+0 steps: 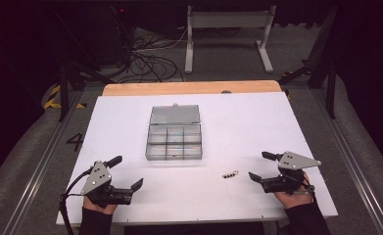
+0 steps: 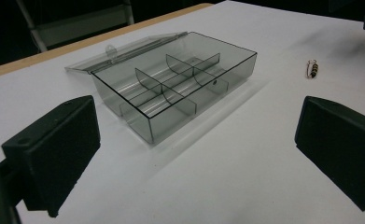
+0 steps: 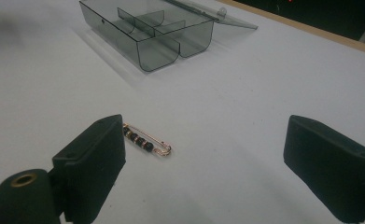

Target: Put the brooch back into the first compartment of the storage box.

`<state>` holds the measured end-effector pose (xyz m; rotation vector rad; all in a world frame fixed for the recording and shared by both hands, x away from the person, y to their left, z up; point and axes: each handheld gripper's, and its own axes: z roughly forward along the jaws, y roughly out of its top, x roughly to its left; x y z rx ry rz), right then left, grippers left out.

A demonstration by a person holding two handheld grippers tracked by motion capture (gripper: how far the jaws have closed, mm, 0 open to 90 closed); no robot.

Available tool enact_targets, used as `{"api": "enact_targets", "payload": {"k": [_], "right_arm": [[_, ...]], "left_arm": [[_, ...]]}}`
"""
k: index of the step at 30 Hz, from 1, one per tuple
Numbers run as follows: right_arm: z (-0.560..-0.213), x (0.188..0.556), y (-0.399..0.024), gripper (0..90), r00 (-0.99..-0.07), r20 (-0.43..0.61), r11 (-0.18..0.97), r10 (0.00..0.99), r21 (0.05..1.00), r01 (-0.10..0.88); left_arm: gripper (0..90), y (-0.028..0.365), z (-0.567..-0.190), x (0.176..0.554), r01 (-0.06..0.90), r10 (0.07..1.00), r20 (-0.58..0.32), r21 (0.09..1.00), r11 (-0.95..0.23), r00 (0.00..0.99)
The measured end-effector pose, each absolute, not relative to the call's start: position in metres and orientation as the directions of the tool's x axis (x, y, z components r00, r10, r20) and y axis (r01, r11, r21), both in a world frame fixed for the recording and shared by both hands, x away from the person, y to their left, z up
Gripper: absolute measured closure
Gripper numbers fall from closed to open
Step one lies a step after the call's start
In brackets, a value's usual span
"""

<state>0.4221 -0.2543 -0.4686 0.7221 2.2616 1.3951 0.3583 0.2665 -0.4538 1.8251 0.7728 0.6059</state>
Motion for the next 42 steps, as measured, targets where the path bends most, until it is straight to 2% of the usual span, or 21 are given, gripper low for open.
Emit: {"api": "enact_targets", "payload": {"k": [16, 19, 42], "right_arm": [[-0.471, 0.424, -0.253, 12.8, -0.796, -0.042, 0.373, 0.604, 0.897, 0.236], [-0.471, 0.424, -0.253, 12.8, -0.796, -0.04, 0.372, 0.604, 0.897, 0.237], [-0.473, 0.425, -0.252, 13.1, -0.803, -0.031, 0.377, 0.596, 0.893, 0.245]], "left_arm": [[1.0, 0.267, -0.45, 0.357, 0.231, 0.748, 0.047, 0.937, -0.263, 0.663], [1.3, 0.267, -0.448, 0.357, 0.225, 0.746, 0.068, 0.932, -0.285, 0.663], [2.9, 0.251, -0.438, 0.359, 0.245, 0.713, 0.059, 0.917, -0.315, 0.698]]}}
